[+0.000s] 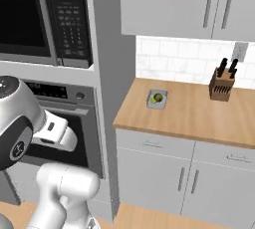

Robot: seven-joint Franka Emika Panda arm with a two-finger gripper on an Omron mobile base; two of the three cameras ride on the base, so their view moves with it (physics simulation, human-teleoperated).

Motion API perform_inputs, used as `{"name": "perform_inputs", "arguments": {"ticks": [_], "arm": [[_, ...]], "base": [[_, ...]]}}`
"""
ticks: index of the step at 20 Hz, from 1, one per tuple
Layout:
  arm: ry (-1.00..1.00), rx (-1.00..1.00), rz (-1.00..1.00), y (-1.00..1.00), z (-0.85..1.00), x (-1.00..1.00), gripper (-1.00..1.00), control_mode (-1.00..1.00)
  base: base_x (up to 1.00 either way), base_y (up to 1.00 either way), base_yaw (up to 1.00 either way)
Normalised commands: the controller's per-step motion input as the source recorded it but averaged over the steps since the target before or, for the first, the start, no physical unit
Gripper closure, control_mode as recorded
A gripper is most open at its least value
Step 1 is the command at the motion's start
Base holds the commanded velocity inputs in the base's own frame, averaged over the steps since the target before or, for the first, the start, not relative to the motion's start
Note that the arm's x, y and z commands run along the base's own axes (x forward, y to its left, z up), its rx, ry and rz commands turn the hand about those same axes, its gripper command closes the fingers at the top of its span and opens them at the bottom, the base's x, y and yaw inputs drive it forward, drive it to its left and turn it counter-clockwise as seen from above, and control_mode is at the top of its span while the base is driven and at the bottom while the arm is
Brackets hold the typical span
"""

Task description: Take the meat container that has the shrimp and place it on the second highest rack of the freezer. Then take the vegetable container that has the lemon wedge and lime and place it on the highest rack of the freezer.

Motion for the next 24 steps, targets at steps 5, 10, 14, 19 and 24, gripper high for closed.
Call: {"name": "perform_inputs", "arguments": {"ticks": [5, 10, 14, 19, 24], "arm": [[0.0, 0.0, 0.0, 0.0, 0.0, 0.0, -1.0, 1.0], [0.0, 0.0, 0.0, 0.0, 0.0, 0.0, -1.0, 1.0], [0.0, 0.0, 0.0, 0.0, 0.0, 0.0, -1.0, 1.0], [0.0, 0.0, 0.0, 0.0, 0.0, 0.0, -1.0, 1.0], [0.0, 0.0, 0.0, 0.0, 0.0, 0.0, -1.0, 1.0]], "base": [[0.61, -0.68, 0.0], [0.11, -0.44, 0.0], [-0.07, -0.43, 0.0], [0.24, -0.48, 0.0], [0.09, -0.57, 0.01]]}}
